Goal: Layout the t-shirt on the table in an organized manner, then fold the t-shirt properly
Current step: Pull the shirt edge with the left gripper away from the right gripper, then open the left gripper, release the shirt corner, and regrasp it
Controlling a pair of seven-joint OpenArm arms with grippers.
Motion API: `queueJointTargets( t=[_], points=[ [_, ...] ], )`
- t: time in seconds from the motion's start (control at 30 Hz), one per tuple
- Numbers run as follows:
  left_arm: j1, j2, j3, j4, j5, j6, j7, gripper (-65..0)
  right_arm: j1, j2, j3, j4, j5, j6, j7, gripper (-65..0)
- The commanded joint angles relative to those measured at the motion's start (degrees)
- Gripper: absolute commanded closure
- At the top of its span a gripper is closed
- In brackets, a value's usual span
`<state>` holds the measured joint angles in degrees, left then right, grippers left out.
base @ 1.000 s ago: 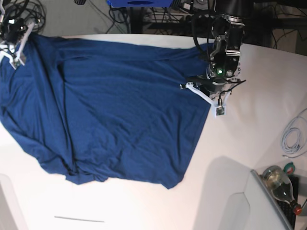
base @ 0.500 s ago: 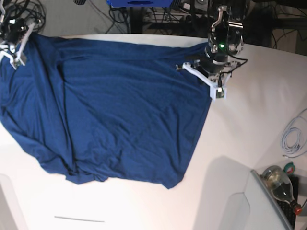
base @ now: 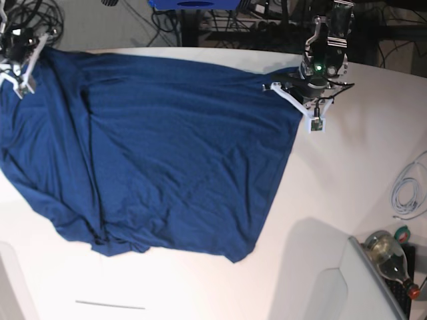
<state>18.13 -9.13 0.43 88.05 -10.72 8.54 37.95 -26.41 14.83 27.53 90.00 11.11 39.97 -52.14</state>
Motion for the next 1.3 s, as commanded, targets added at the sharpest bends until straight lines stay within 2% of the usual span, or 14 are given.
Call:
queueJointTargets(
  t=[0.0,0.33,0.4,0.5,0.57,0.6,0.7,0.8,0.97,1.0,1.07,1.13,1.2,1.27],
  points=[
    [-0.8,-0.3,0.0,0.6,0.3,-0.1,-0.1,0.0,-0.2,0.9,0.6,0.8,-0.1,0.0,0.1,0.0],
    [-0.8,-0.3,0.5,3.9,-0.2,-0.1,0.2,0.0,0.0,0.0,0.6,0.9,0.0,0.0,0.1,-0.8],
    [-0.1,-0.3,0.1,4.5,-0.2,-0.1,0.2,0.0,0.0,-0.5,0.7,1.2,0.0,0.0,0.1,-7.1],
    [0.7,-0.3,-0.1,6.7,-0.3,-0.1,0.2,0.0,0.0,-0.5,0.8,1.2,0.0,0.0,0.1,-24.8],
    [1.8,-0.3,-0.3,8.4,-0.3,-0.1,0.2,0.0,0.0,-0.6,2.4,1.5,0.1,0.0,0.3,-33.2],
    [2.2,-0.3,-0.3,9.4,-0.3,-0.1,0.2,0.0,0.0,-1.2,4.6,2.1,0.1,0.0,0.4,-35.6],
    [4.3,-0.1,-2.3,12.5,-0.4,-0.3,0.0,0.0,1.8,-4.5,13.9,5.5,0.1,0.0,0.7,-36.3],
    [6.3,0.6,-6.4,14.9,-2.9,-4.6,-0.1,0.0,4.1,-5.1,20.7,6.0,0.1,0.0,2.3,-36.5],
    [7.9,1.2,-18.1,14.3,-16.0,-12.0,-0.1,0.0,4.9,-5.0,21.7,6.0,0.1,0.0,2.8,-36.5],
    [8.7,1.0,-19.7,14.0,-18.0,-13.9,-0.1,-2.1,4.9,-5.0,21.6,6.0,0.1,0.0,2.8,-36.5],
    [9.5,0.9,-22.2,12.6,-20.6,-17.5,-0.1,-23.7,4.9,-5.1,21.5,6.0,0.1,0.0,2.8,-36.5],
    [9.9,0.9,-23.2,11.1,-20.9,-21.9,-0.1,-41.6,5.2,-5.2,21.4,6.0,0.1,0.0,2.8,-36.5],
    [9.9,1.3,-23.5,9.0,-20.7,-25.5,-0.1,-52.0,5.8,-5.2,21.4,6.0,0.1,0.0,2.8,-36.5],
    [9.9,1.3,-23.4,6.2,-20.7,-28.1,-0.1,-54.8,6.1,-5.2,21.4,6.0,0.1,0.0,2.8,-36.5]
  ],
)
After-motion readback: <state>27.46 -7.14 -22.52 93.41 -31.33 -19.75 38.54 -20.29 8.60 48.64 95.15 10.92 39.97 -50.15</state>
